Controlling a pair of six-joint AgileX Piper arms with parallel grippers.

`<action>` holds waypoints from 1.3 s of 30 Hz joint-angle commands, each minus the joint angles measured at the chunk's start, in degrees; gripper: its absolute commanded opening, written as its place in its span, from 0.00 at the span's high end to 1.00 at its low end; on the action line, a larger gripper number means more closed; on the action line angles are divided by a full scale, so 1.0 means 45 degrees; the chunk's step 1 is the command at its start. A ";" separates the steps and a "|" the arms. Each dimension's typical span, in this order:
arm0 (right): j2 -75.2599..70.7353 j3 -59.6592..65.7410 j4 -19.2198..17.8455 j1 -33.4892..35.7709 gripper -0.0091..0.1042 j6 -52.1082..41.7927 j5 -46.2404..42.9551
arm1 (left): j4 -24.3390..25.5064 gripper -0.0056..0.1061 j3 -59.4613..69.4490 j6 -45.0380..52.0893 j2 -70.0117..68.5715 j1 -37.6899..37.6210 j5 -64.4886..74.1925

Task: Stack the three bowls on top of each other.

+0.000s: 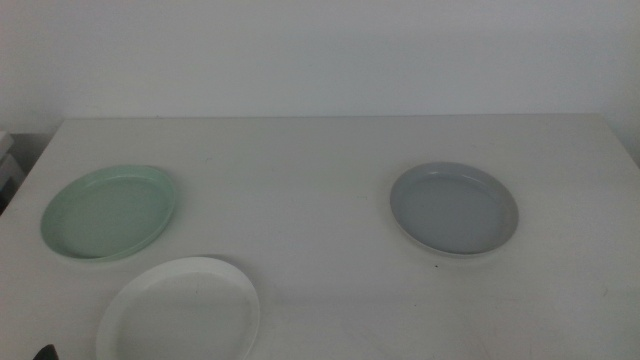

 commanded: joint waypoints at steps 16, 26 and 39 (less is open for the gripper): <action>-0.0328 -0.0024 -0.0143 -0.0076 0.46 -0.0116 -0.0949 | -0.0631 0.01 -0.8287 -0.0187 0.7877 0.0012 0.4183; -0.0328 -0.0024 -0.0143 -0.0076 0.46 -0.0116 -0.0949 | -0.0743 0.01 -1.0483 -0.0187 1.0551 0.0012 0.7363; -0.0328 -0.0024 -0.0143 -0.0076 0.46 -0.0116 -0.0949 | -0.1058 0.01 -1.0405 -0.0184 1.2037 0.0012 0.6346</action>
